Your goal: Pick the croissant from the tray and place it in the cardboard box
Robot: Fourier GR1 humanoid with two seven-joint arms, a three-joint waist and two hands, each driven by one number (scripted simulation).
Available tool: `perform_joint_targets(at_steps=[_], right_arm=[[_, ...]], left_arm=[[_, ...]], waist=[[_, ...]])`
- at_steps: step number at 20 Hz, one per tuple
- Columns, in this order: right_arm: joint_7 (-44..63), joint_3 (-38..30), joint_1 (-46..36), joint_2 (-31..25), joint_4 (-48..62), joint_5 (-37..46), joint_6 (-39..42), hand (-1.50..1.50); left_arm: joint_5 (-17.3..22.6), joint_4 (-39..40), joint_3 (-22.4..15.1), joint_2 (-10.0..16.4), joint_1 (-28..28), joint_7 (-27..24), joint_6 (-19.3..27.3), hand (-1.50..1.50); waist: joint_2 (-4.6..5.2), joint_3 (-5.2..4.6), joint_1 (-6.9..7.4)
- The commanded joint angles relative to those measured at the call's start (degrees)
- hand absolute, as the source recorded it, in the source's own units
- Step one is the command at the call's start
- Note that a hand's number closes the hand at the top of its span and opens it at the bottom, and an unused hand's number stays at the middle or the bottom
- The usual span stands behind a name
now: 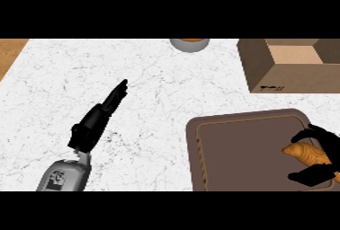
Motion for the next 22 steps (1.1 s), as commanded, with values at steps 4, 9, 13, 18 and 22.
perform_joint_targets(at_steps=[4, 9, 13, 18, 22], right_arm=[[-12.3, 3.6, -4.4, -3.9, 7.3, 5.6, -2.6, 1.5], [-24.5, 11.1, -10.5, -10.7, 4.8, 12.5, -3.6, 1.5], [-30.1, 10.3, -13.6, -9.1, 11.1, 16.3, -13.1, 1.5], [-30.3, 6.0, -12.7, -10.0, 5.5, 15.9, -16.8, 1.5], [-29.3, 1.8, -14.2, -11.6, -2.9, 9.8, -9.3, 1.5]], left_arm=[[-0.7, 0.1, -0.1, -0.9, -1.3, 1.0, 0.6, 0.0], [-0.2, -0.8, -0.5, -0.3, -1.4, 0.0, -0.9, 0.0], [-0.3, -1.8, -0.1, -0.6, -1.0, 3.0, -0.4, 0.0], [-1.0, -0.5, 1.1, -1.1, -1.6, 1.8, 1.0, 0.0], [0.1, 3.0, 3.2, 1.3, -0.3, -3.4, -1.7, 0.0]], waist=[[0.89, 1.23, 0.85], [0.98, 1.26, 2.06], [0.79, 1.22, 0.85], [0.62, 1.16, -0.17], [0.61, 1.13, -0.23]])
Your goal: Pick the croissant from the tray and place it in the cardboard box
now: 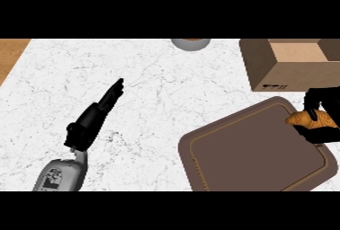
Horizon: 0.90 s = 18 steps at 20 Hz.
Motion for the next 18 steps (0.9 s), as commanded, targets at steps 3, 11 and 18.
perform_joint_targets(at_steps=[3, 11, 18], right_arm=[[-1.8, -8.6, 4.1, -5.1, -14.2, -9.7, 8.4, 1.5], [7.1, -22.1, 5.9, -3.5, -28.0, -23.7, 16.8, 1.5], [18.9, -24.5, -6.2, -6.6, -22.3, -27.0, 21.0, 1.5]], left_arm=[[-1.0, -1.6, -0.6, -1.8, -0.6, 2.6, 1.6, 0.0], [0.7, -4.2, 0.8, 0.9, 2.2, 2.1, -1.5, 0.0], [-0.4, -3.3, 0.1, -0.8, -1.2, 4.4, -1.1, 0.0]], waist=[[-0.29, -0.01, -0.9], [-0.24, 0.0, -0.57], [0.0, -0.01, 0.24]])
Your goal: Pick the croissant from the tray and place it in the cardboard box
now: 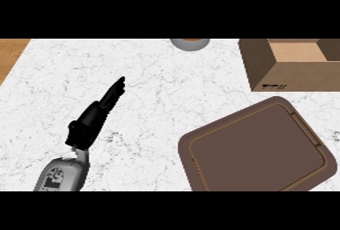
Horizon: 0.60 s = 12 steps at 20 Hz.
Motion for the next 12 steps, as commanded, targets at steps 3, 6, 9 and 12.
perform_joint_targets(at_steps=[3, 6, 9, 12], right_arm=[[2.3, -0.2, -7.6, -2.1, 8.5, 2.4, -1.6, 1.5], [3.0, 1.3, -14.1, -3.0, 15.2, 2.6, -2.4, 1.5], [1.9, 4.2, -19.5, -3.6, 22.8, 5.1, -4.1, 1.5], [3.3, 6.7, -26.1, -2.6, 29.1, 6.3, -5.4, 1.5]], left_arm=[[-0.5, 5.5, 1.8, 0.0, -2.9, -2.8, -0.2, 0.0], [-0.8, 4.4, 0.6, -0.4, -1.6, -3.0, -0.8, 0.0], [-1.3, 4.2, 0.2, -1.2, -1.3, -2.6, -0.3, 0.0], [0.3, 1.7, 0.9, -0.5, -2.3, 0.7, -1.8, 0.0]], waist=[[0.22, 0.02, 0.41], [0.25, 0.01, 0.72], [0.33, 0.02, 1.02], [0.35, 0.01, 1.34]])
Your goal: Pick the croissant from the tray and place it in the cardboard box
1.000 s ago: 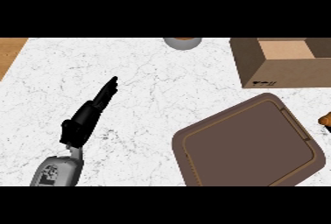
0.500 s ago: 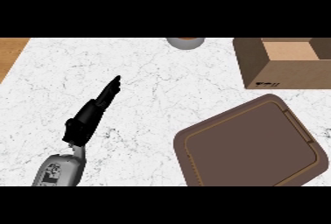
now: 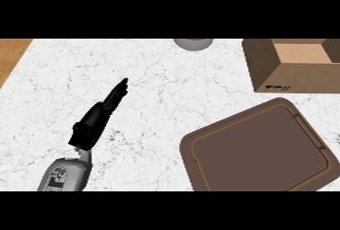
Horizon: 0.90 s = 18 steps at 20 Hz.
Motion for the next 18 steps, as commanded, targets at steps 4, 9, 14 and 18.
perform_joint_targets(at_steps=[4, 9, 14, 18], right_arm=[[-3.7, -0.1, -10.0, -2.7, 16.0, 0.8, -1.3, 1.5], [-6.8, 5.8, -18.1, -0.3, 29.5, 9.8, -11.1, 1.5], [-12.1, 7.9, -22.2, -1.0, 40.5, 14.1, -14.2, 1.5], [-15.9, 8.8, -23.5, 1.3, 49.7, 17.2, -20.0, 1.5]], left_arm=[[-2.4, -2.1, -2.4, -1.7, 3.6, -0.4, 1.5, 0.0], [-0.1, -1.3, 0.0, -0.4, -0.7, 1.9, -0.7, 0.0], [-0.7, 2.2, 1.0, -0.4, -2.5, -0.2, -0.2, 0.0], [1.1, -0.8, 1.0, 1.1, 1.3, -1.6, -3.0, 0.0]], waist=[[0.0, 0.01, 0.06], [0.21, 0.01, 0.65], [0.3, 0.01, 0.47], [0.47, 0.03, 1.25]])
